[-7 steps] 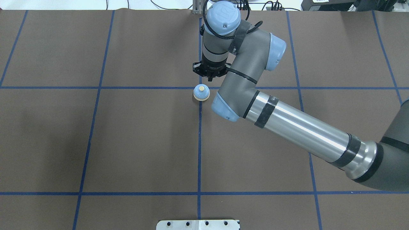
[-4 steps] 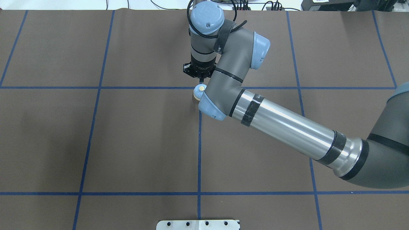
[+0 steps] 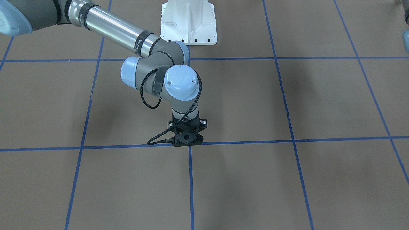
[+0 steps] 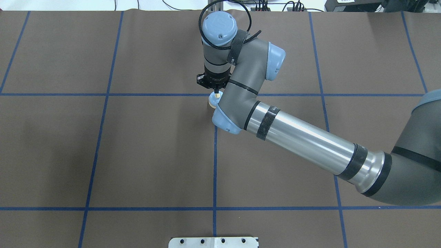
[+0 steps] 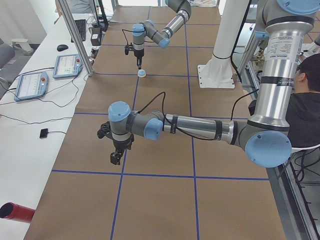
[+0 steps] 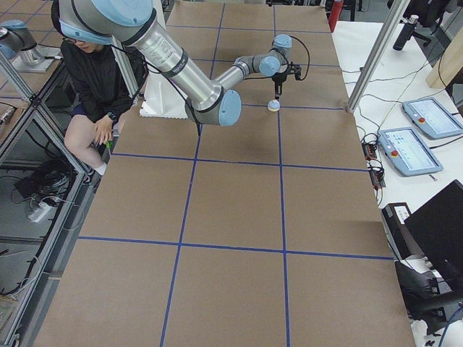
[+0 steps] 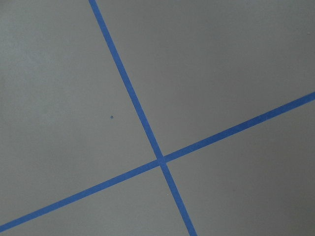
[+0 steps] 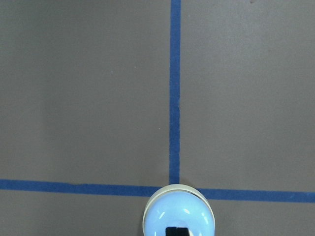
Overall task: Place and press bell with both arms
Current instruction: 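Press down on the bell button with the right gripper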
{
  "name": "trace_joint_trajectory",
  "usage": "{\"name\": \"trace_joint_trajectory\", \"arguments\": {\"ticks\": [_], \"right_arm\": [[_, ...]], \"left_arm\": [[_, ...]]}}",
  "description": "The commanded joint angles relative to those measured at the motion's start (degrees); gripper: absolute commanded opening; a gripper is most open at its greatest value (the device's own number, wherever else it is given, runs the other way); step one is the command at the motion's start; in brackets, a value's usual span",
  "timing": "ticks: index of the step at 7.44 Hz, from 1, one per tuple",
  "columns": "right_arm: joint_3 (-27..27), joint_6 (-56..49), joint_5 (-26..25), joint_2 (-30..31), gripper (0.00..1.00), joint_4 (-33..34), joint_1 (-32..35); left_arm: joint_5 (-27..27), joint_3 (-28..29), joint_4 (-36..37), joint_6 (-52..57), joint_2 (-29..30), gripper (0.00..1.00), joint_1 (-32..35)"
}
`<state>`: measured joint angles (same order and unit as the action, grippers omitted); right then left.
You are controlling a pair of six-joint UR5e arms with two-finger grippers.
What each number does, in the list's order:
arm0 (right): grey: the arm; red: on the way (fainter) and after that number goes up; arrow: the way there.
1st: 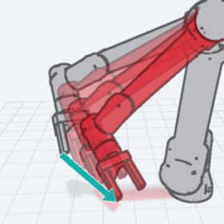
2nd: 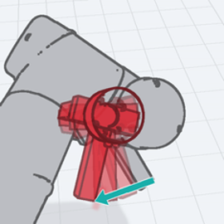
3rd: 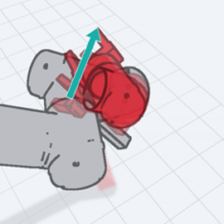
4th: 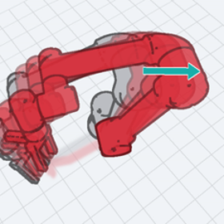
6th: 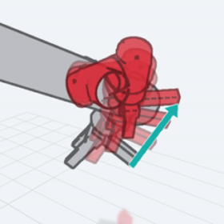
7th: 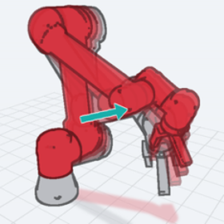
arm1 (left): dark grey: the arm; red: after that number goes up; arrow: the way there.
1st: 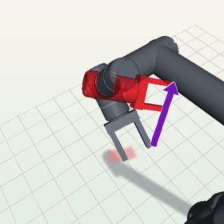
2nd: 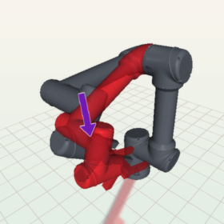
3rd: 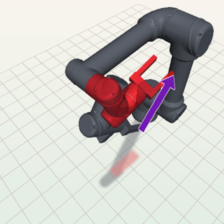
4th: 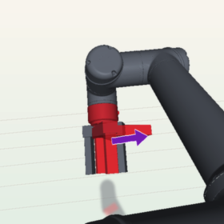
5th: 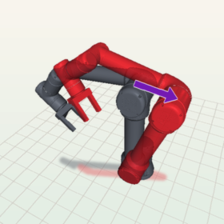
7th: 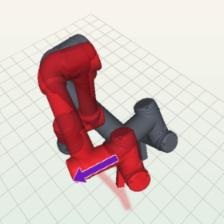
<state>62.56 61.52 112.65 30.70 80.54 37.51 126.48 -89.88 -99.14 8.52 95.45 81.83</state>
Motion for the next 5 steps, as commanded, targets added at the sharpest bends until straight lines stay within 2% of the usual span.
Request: {"name": "trace_joint_trajectory", "arguments": {"ticks": [1, 5], "right_arm": [[-0.85, -0.09, -0.06, 0.06, 0.00, -0.12, -0.07], [-1.21, 0.00, -0.06, 0.06, 0.00, -0.12, -0.51]], "left_arm": [[0.00, 0.05, 0.00, 0.00, -0.09, 1.00, 0.00], [-0.09, 0.05, 0.00, 0.00, -0.09, 1.00, 0.00]]}}
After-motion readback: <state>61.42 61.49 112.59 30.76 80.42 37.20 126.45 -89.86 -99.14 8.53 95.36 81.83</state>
